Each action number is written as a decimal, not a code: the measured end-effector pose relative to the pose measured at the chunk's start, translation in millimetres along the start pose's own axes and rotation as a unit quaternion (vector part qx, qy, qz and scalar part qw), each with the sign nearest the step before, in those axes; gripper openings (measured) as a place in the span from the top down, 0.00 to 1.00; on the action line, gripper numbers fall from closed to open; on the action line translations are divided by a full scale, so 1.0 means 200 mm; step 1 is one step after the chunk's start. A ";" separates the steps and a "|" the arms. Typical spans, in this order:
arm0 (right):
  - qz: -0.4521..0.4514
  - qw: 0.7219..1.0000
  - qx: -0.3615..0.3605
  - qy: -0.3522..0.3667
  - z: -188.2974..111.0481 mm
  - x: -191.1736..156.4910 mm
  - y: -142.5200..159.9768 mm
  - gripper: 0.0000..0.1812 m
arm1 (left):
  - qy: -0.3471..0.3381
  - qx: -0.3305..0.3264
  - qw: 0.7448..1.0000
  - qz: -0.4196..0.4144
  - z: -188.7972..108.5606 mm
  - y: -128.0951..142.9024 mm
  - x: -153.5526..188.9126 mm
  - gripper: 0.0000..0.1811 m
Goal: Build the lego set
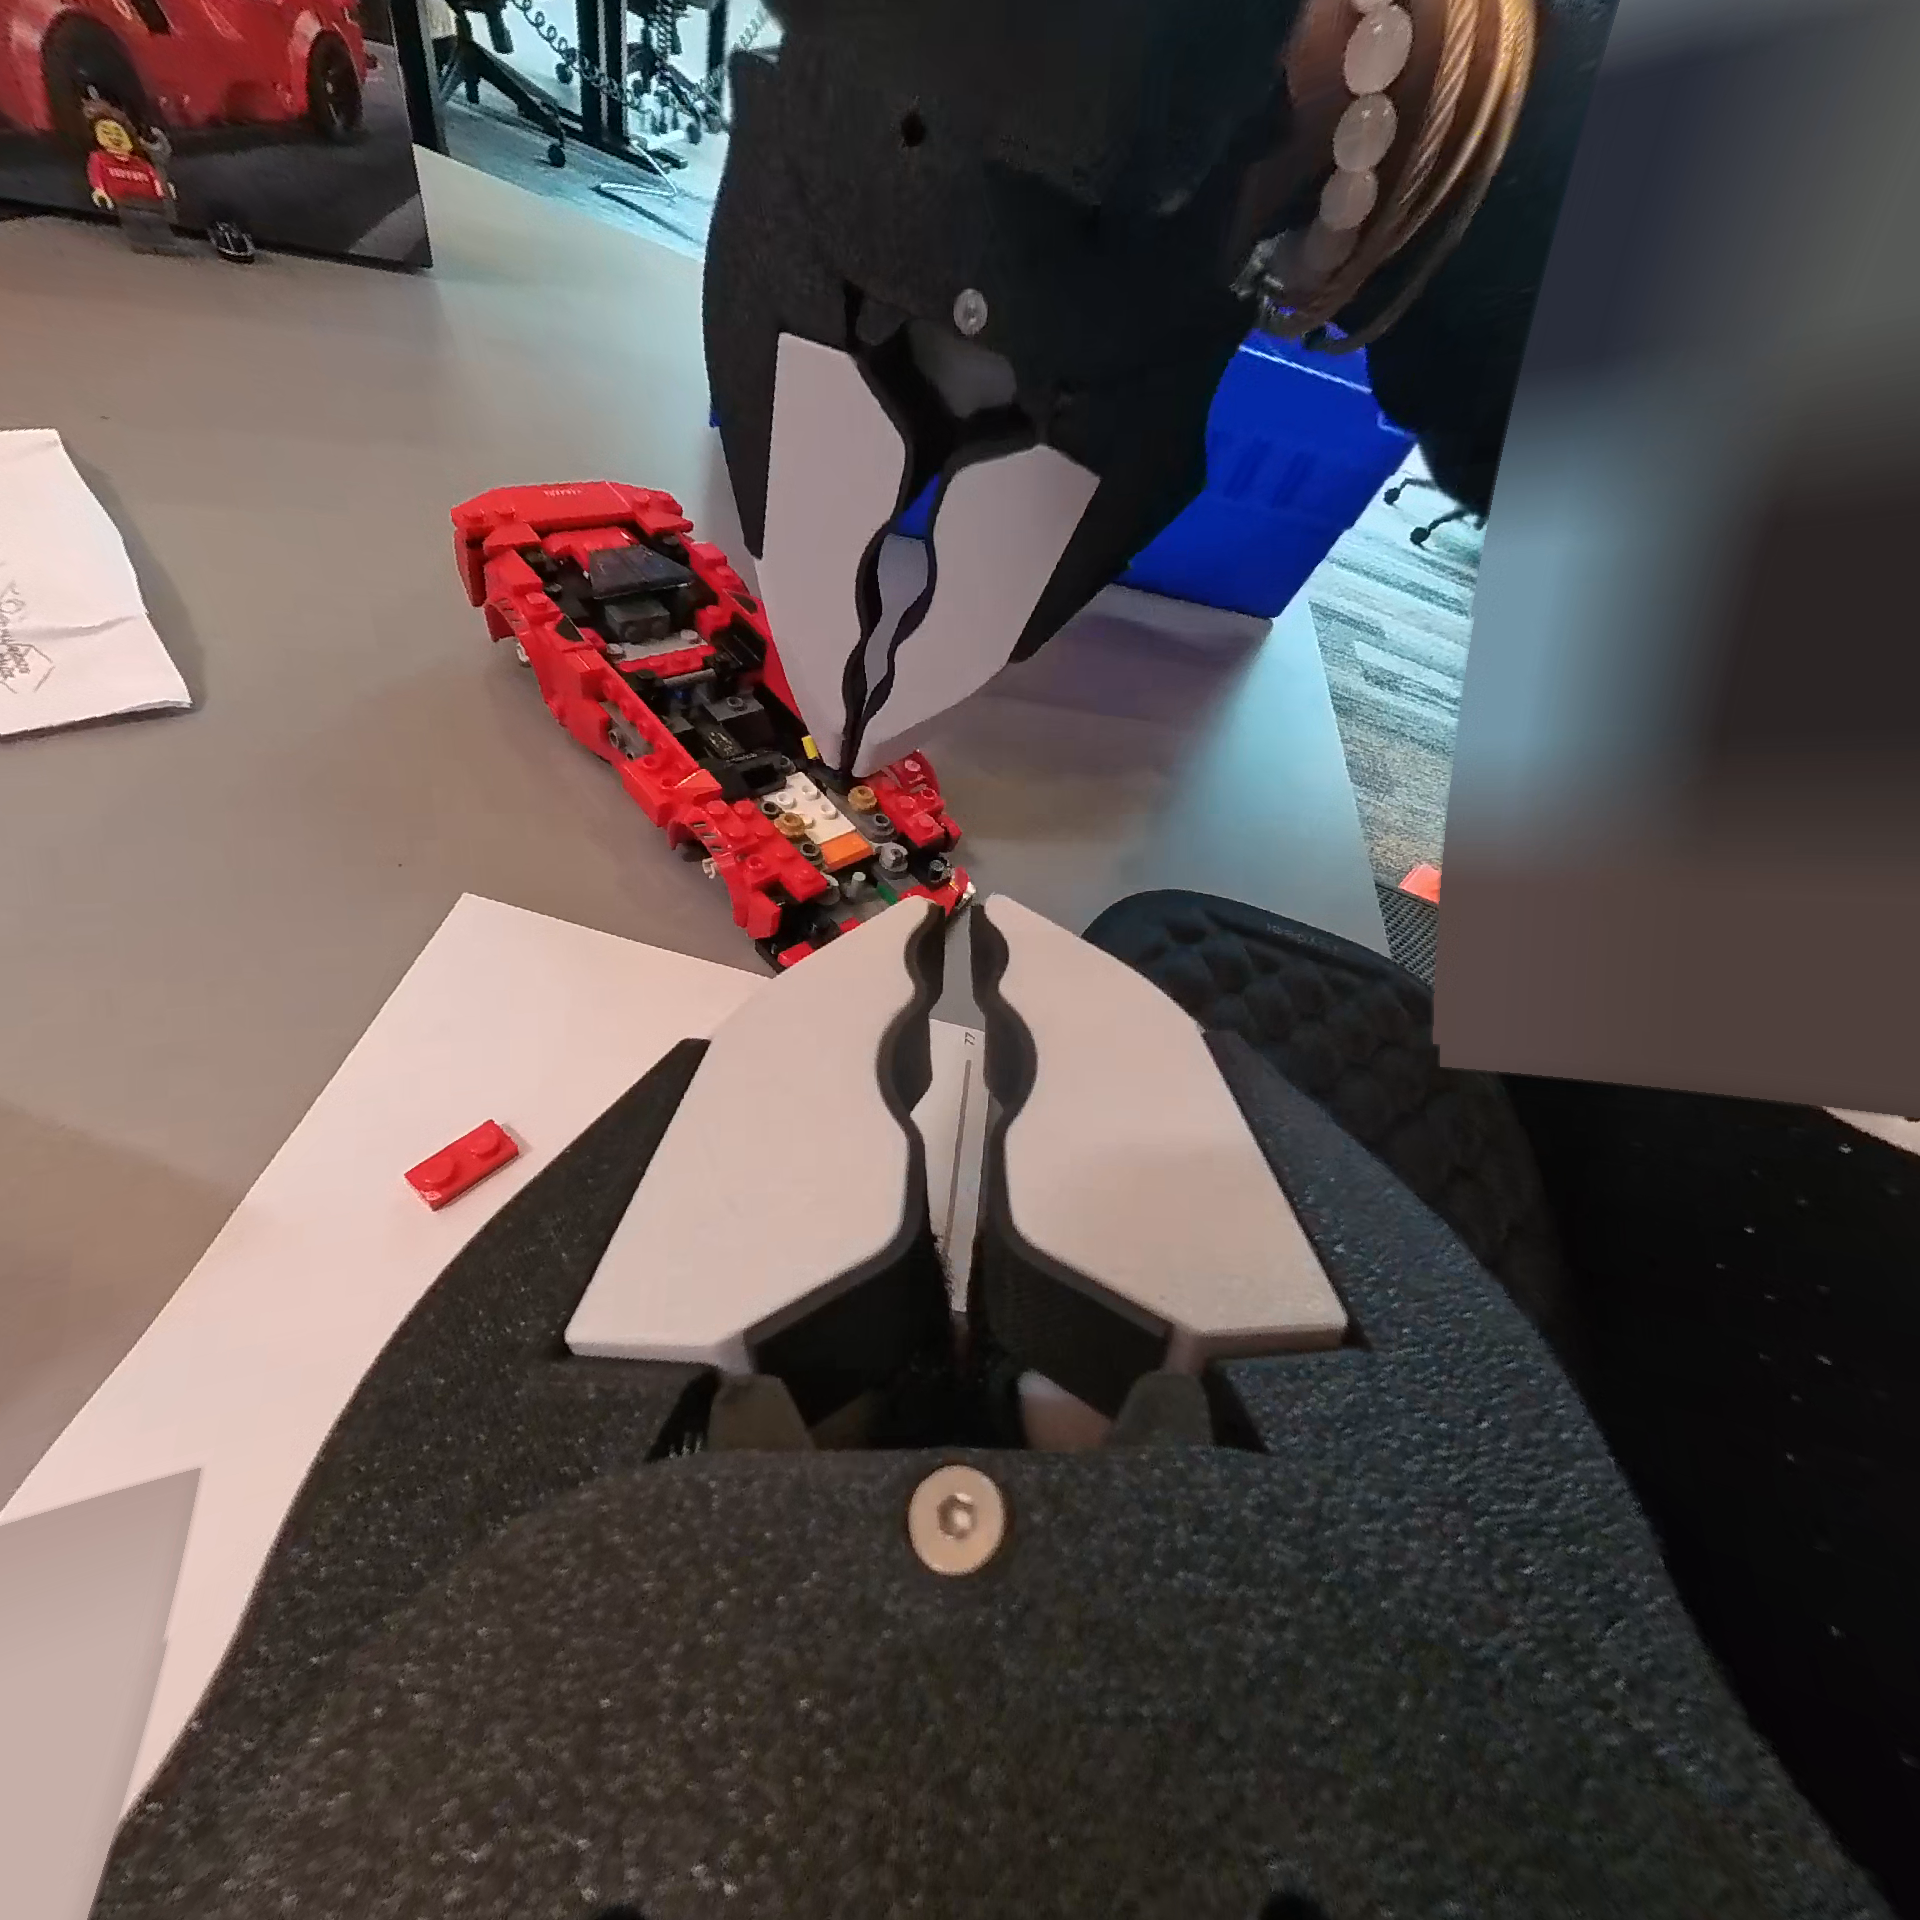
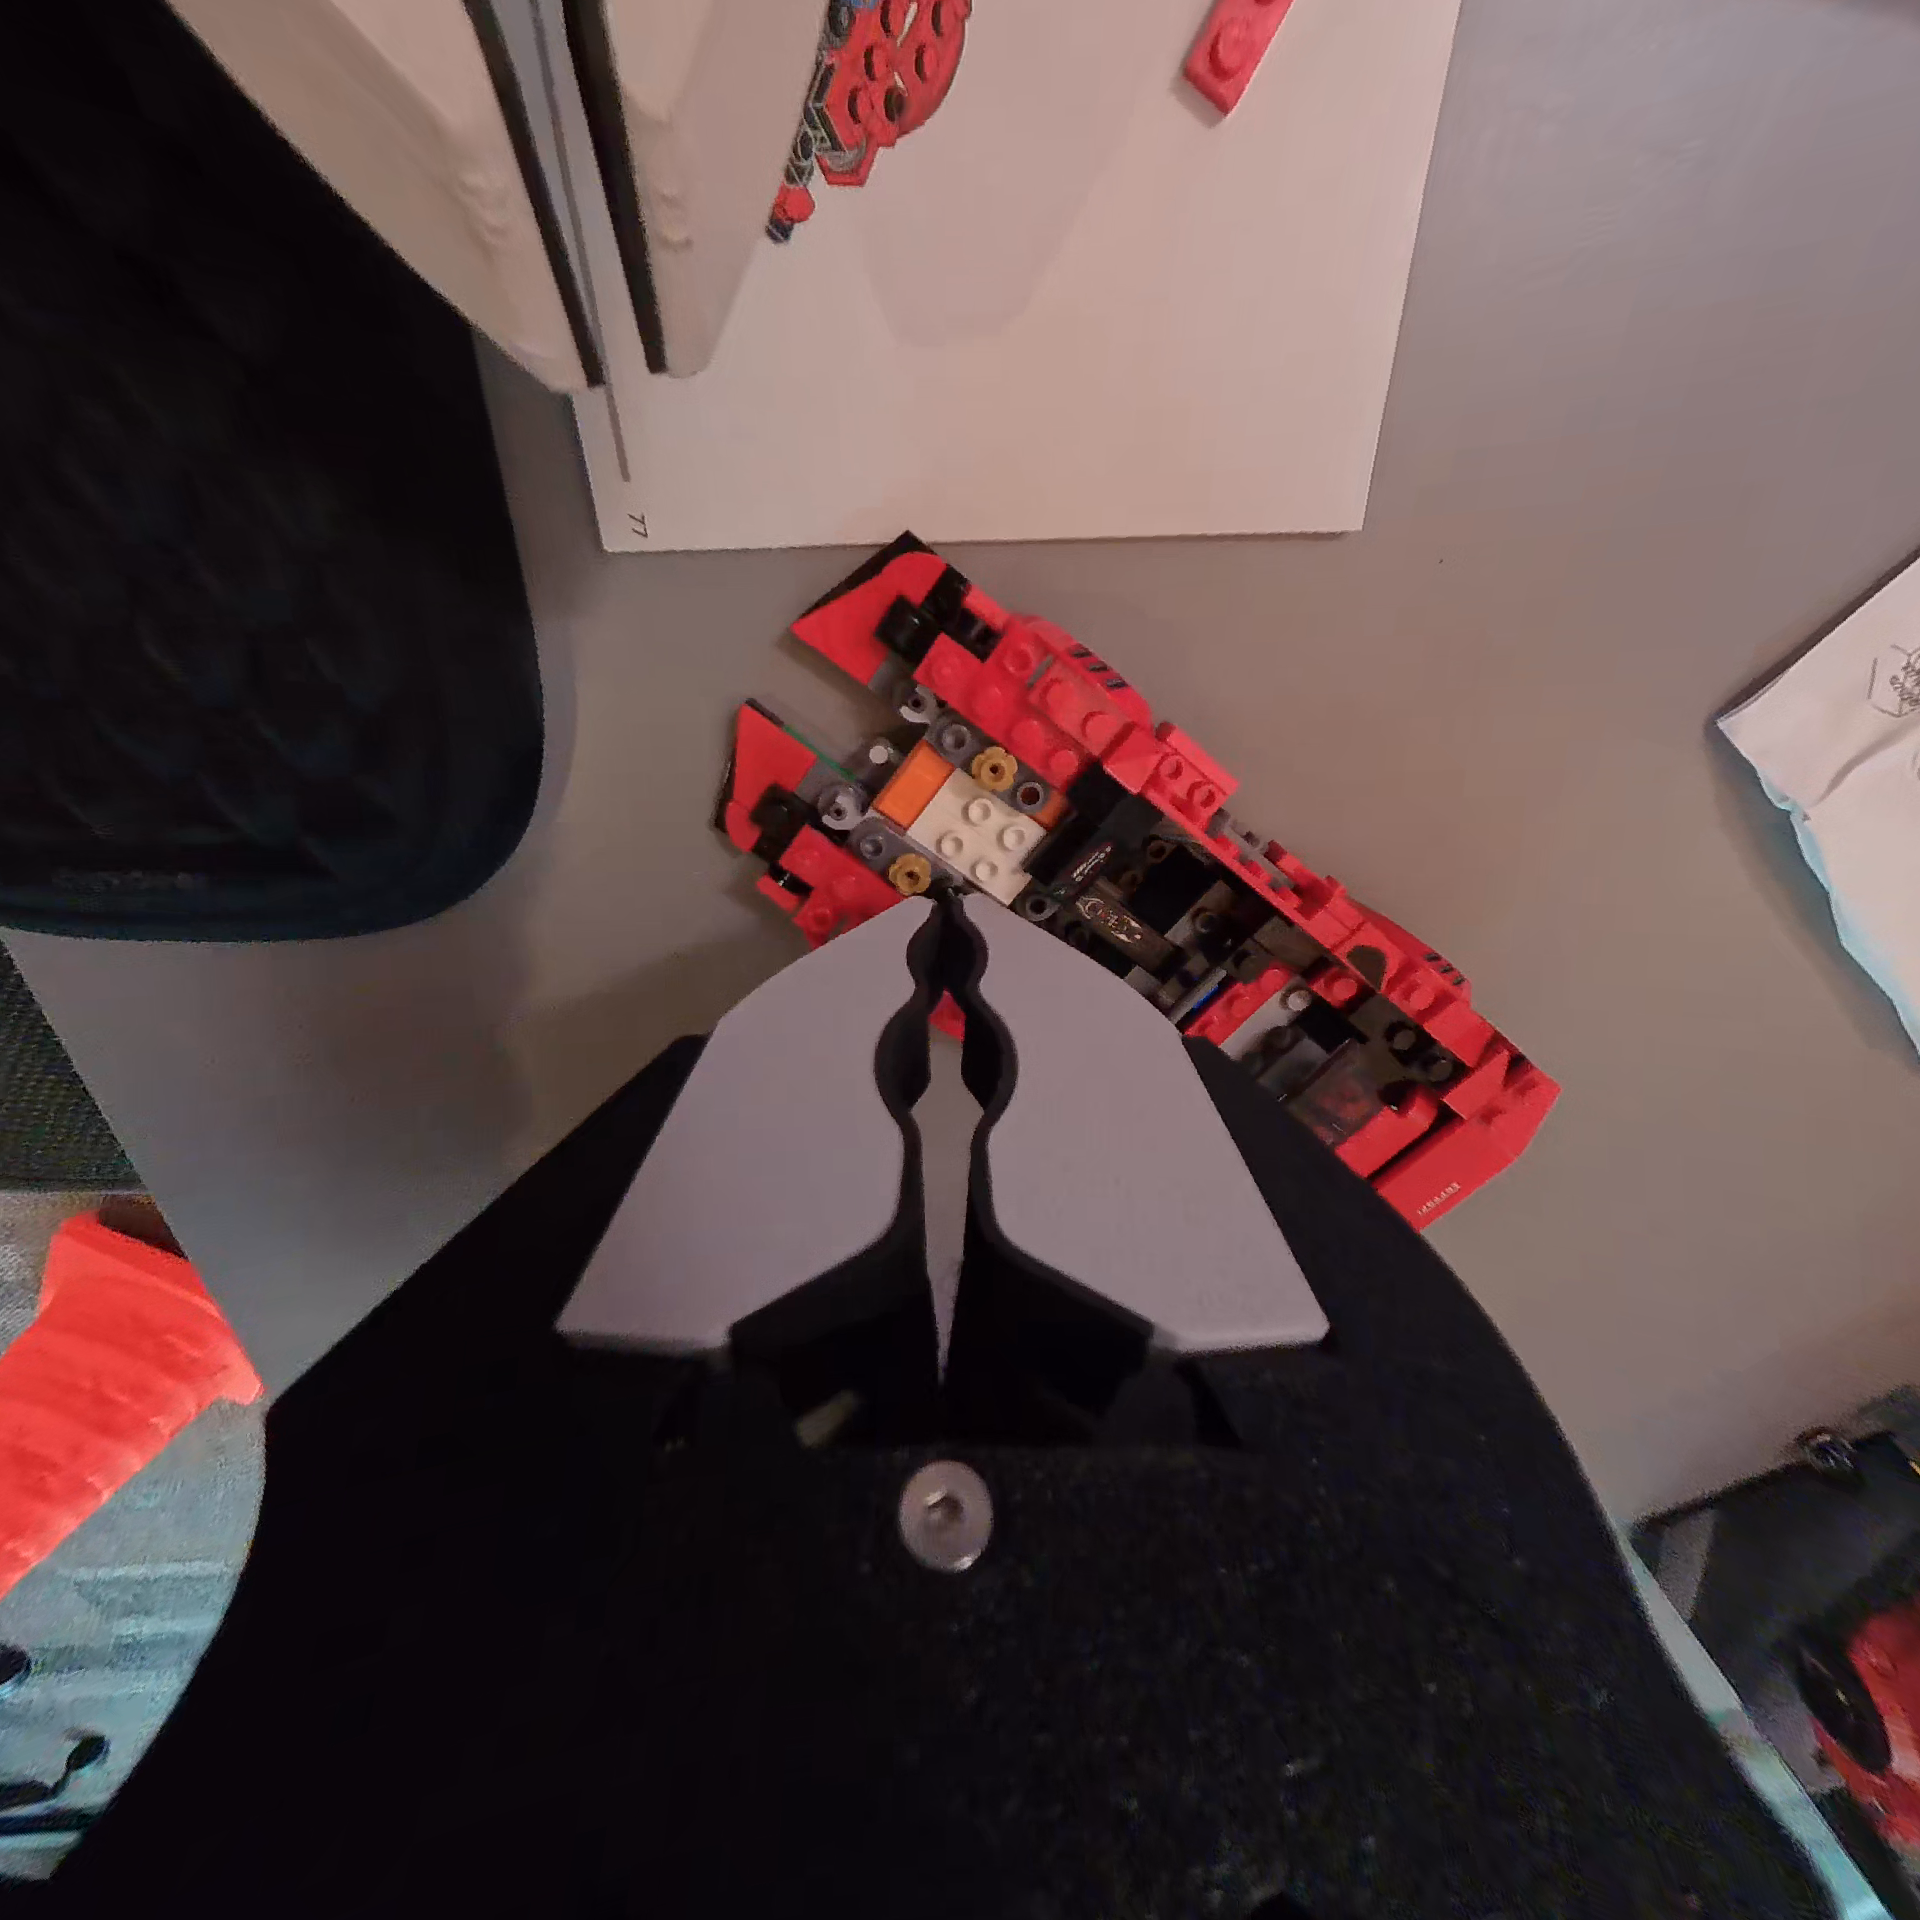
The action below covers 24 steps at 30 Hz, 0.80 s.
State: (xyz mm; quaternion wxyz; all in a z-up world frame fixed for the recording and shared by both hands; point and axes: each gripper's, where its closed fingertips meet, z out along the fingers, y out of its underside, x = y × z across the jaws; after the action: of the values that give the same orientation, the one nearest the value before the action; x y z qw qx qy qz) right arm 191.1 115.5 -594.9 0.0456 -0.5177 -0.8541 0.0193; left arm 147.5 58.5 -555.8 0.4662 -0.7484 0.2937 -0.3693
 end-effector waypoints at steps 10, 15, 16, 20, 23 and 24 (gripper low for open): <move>0.025 0.997 -0.074 0.004 0.00 -0.01 0.00 1.00 | -0.020 0.030 0.999 0.026 -0.05 -0.03 0.00 0.99; 0.062 0.997 -0.038 -0.009 0.00 0.00 0.00 1.00 | -0.027 0.051 0.998 0.027 -0.09 -0.07 -0.01 0.99; 0.061 0.997 -0.039 -0.005 0.00 0.00 0.00 1.00 | -0.030 0.054 0.998 0.029 -0.10 -0.07 -0.02 0.99; 0.077 0.996 -0.005 -0.033 0.00 -0.01 0.00 1.00 | -0.056 0.067 0.995 0.038 -0.15 -0.11 -0.04 0.99; 0.105 0.993 0.033 -0.047 -0.04 0.00 0.00 1.00 | -0.078 0.068 0.994 0.026 -0.21 -0.11 -0.06 0.99; 0.111 0.992 0.046 -0.039 -0.07 0.02 0.00 1.00 | -0.087 0.068 0.994 0.024 -0.24 -0.10 -0.07 0.99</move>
State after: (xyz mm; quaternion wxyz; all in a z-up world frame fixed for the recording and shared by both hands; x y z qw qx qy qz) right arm 191.3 119.1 -581.7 0.0336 -0.6056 -0.7907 0.0833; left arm 102.3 54.8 -526.7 0.5483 -0.7370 0.2446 -0.3104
